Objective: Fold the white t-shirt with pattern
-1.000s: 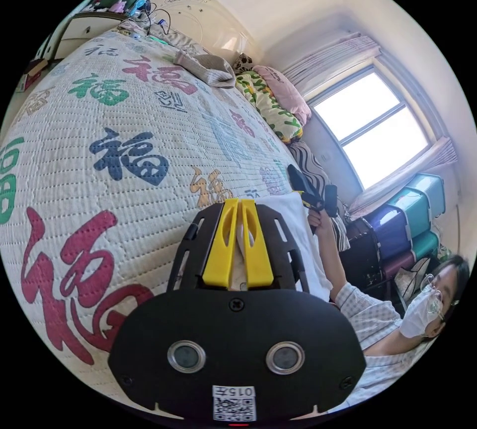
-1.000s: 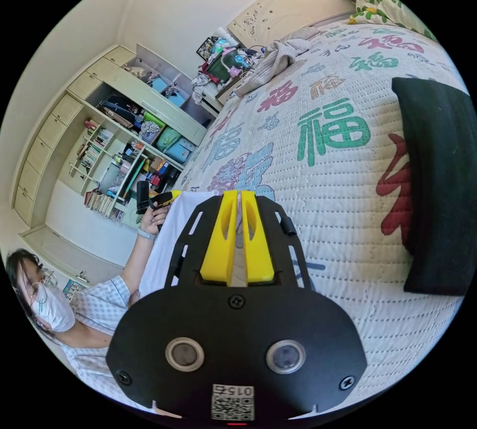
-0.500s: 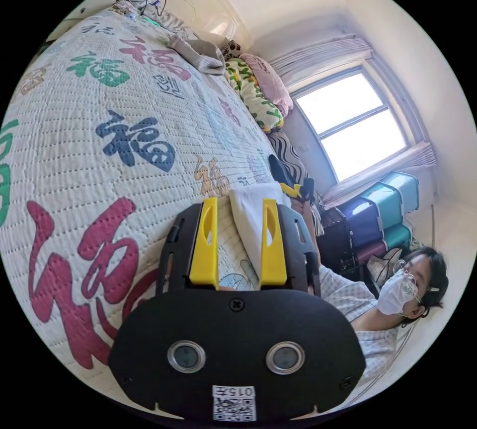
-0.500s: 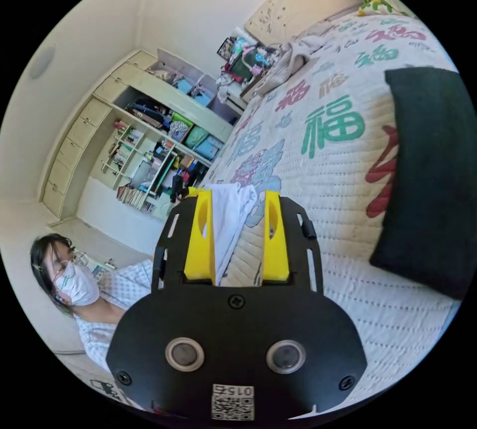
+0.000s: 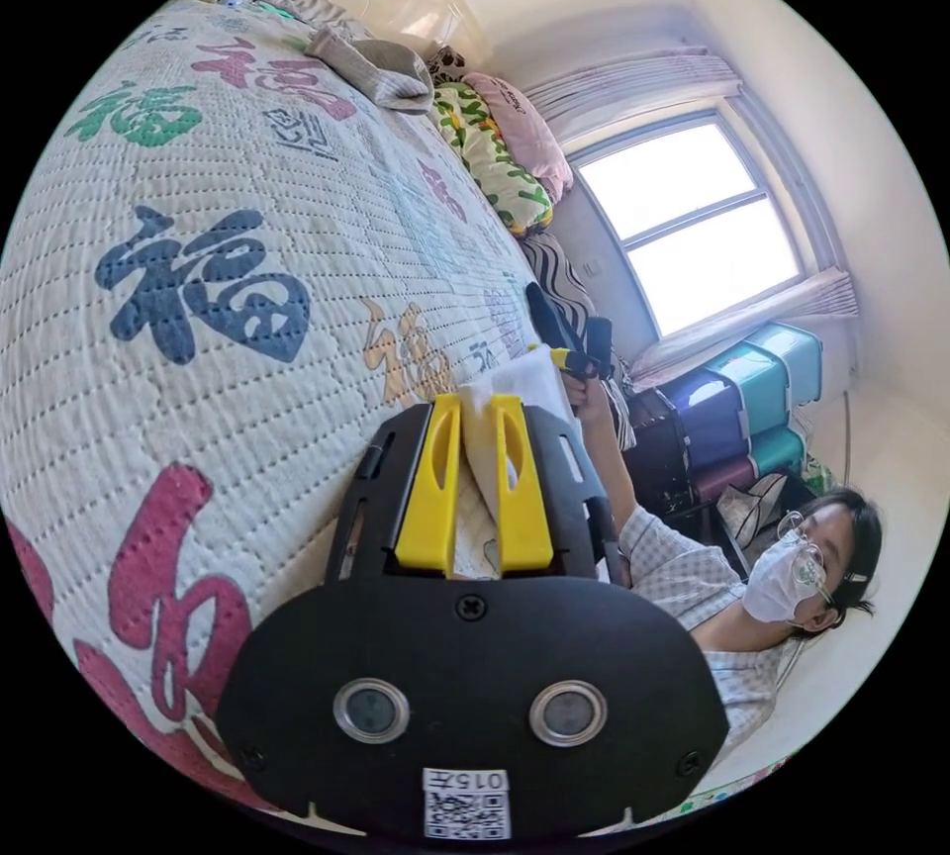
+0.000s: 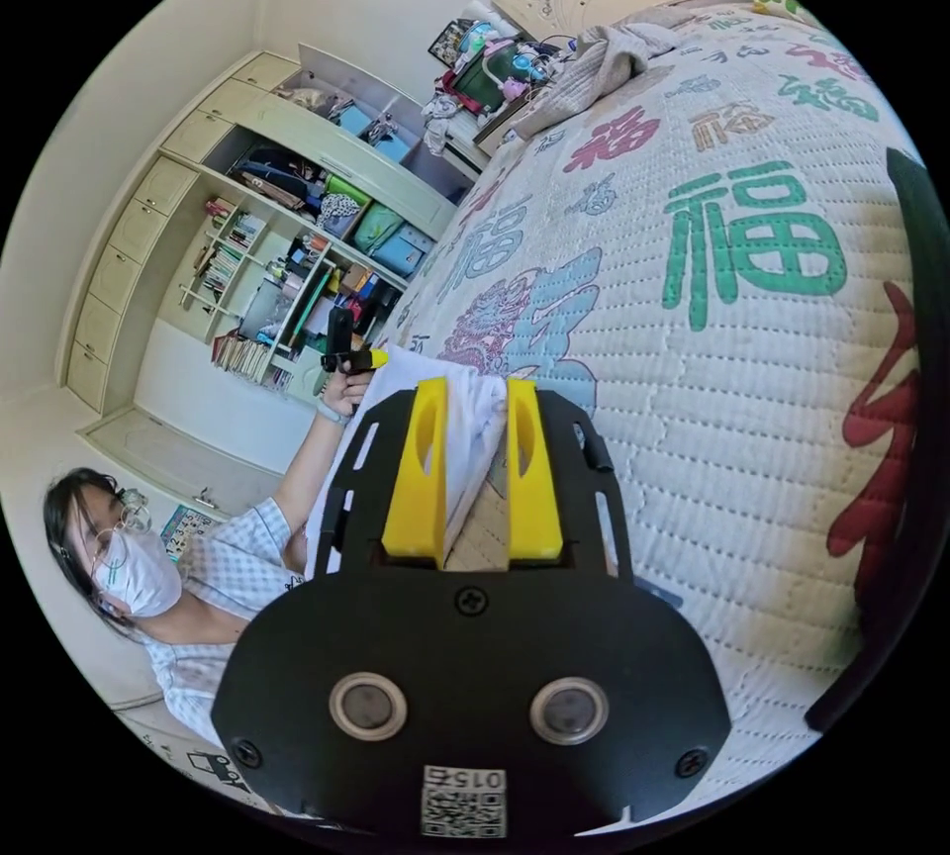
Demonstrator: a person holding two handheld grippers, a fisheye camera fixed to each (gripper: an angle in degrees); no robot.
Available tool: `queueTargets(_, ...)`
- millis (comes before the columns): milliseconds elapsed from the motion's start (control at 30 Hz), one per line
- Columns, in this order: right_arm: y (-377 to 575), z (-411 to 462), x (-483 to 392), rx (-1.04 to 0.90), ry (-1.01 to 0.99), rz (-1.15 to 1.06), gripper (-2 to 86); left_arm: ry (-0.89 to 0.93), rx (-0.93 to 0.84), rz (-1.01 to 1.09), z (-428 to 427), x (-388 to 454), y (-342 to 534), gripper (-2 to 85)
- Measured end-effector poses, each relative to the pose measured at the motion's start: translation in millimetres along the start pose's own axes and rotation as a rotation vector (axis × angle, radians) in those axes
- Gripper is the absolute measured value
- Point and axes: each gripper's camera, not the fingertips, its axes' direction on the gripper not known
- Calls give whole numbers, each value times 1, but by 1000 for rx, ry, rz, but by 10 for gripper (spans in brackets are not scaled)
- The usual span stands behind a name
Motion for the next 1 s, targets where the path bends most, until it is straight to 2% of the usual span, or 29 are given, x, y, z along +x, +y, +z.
queueTargets(167,36,-13,-24,163,-128,-128,27,95,82,114,-8,21,25,2)
queueTargets(300,62,-22,-68,179,-79,-260,20,95,119,271,-16,74,44,0)
queueTargets(500,135,-20,-156,89,13,-492,21,-32,42,532,-16,183,106,1)
queueTargets(667,225,20,-201,-71,100,-617,24,-158,-82,735,10,248,211,6)
queueTargets(867,292,82,-215,-262,252,-608,31,-266,-293,763,75,262,298,9)
queueTargets(1000,313,98,-215,-280,256,-554,45,-335,-330,766,96,272,323,15)
